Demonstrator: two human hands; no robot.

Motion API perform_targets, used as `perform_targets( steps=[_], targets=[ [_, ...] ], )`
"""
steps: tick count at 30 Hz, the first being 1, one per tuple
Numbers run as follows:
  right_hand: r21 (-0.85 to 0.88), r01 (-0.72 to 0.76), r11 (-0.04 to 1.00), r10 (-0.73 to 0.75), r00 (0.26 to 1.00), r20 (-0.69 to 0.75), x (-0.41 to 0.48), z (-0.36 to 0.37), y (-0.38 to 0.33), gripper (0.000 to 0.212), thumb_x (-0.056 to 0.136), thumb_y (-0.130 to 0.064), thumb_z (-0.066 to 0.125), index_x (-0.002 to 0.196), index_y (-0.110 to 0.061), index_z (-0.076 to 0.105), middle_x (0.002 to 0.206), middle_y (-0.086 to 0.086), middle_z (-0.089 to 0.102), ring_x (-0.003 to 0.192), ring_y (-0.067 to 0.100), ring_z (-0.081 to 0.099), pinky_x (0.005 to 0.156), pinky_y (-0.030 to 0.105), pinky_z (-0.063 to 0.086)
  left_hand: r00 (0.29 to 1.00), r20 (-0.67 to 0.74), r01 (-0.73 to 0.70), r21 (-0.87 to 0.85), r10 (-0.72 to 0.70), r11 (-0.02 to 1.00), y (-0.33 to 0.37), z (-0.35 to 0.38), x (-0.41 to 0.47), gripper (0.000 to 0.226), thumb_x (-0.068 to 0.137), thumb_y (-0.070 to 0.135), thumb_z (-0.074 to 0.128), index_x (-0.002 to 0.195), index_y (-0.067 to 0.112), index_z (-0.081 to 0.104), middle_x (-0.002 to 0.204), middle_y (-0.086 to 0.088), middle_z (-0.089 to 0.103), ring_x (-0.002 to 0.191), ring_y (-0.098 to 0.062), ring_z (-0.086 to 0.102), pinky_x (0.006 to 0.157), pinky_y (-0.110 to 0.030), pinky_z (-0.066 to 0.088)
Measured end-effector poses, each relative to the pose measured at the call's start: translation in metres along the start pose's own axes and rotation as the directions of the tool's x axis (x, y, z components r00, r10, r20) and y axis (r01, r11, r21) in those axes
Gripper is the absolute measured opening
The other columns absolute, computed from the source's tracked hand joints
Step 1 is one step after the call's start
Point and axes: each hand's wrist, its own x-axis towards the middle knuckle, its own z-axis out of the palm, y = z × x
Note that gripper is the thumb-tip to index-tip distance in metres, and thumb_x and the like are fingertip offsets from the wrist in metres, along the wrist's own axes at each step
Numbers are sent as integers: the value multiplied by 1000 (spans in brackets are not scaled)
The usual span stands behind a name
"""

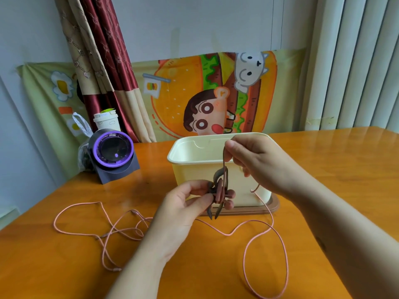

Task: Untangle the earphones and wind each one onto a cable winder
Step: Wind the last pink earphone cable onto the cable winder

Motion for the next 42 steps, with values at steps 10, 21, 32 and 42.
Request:
perform_targets(
  steps=[10,21,32,42],
  targets=[
    [169,-132,977,134,991,-2,2,8,11,37,101,-27,38,72,-15,59,58,-3,37,54,9,37,57,28,38,999,23,48,-133,-45,990,-1,-1,1,47,78,30,73,118,6,63,115,-21,67,109,-41,63,103,-58,44],
    [172,-83,982,114,976,-183,1,18,10,36,100,-29,40,75,-13,61,60,-5,43,55,8,41,58,34,39,997,44,78,-204,-71,976,0,-1,1,40,80,18,63,119,4,61,115,-20,69,108,-38,65,100,-49,48],
    [-51,-190,980,195,974,116,-1,32,28,35,99,-25,44,73,-11,63,59,-1,49,56,10,41,61,28,37,996,83,61,-476,-24,877,6,1,2,38,83,9,62,120,-1,59,115,-24,67,101,-35,65,90,-36,54],
    [-267,44,963,84,890,449,-19,50,1,33,101,-26,38,89,-11,65,82,-2,64,75,12,56,71,24,44,971,-180,12,-621,-157,784,2,-11,7,47,86,25,58,131,12,59,107,0,71,89,-9,68,82,-26,46]
  ],
)
